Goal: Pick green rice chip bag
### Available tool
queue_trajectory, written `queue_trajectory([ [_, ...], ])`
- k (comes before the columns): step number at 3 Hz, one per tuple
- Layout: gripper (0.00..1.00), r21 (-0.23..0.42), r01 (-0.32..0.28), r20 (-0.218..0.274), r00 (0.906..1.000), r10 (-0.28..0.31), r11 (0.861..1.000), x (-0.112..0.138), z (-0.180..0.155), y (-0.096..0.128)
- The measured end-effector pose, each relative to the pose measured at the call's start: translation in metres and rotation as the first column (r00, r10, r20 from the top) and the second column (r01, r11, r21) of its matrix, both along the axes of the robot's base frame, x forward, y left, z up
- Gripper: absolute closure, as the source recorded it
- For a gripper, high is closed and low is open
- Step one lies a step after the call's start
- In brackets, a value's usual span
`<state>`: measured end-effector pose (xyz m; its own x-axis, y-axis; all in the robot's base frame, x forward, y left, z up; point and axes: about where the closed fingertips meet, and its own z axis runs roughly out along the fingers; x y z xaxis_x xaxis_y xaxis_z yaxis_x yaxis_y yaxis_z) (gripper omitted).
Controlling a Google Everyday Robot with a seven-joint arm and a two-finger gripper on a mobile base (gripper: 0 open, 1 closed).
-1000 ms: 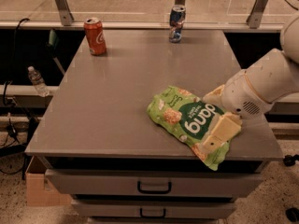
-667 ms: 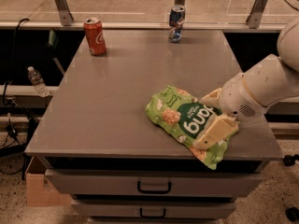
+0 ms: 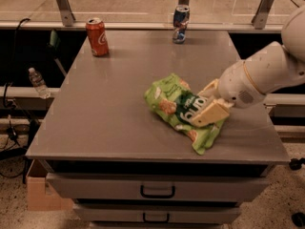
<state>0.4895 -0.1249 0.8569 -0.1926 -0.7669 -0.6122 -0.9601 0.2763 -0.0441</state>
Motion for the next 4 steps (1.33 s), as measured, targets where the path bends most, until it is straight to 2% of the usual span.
queue_trajectory([
  [1,1.00,0.102,0.006,0.038,0.9992,-0.010,0.995,0.037,0.042,0.001],
  [2,1.00,0.213,0.009,0.014,0.9998,-0.012,0.977,0.064,0.079,-0.006],
  [3,1.00,0.342,0.019,-0.033,0.9994,-0.008,0.939,0.070,0.124,-0.027],
  [4,1.00,0.379,-0.011,0.032,0.9995,-0.001,0.925,0.070,0.162,-0.027],
])
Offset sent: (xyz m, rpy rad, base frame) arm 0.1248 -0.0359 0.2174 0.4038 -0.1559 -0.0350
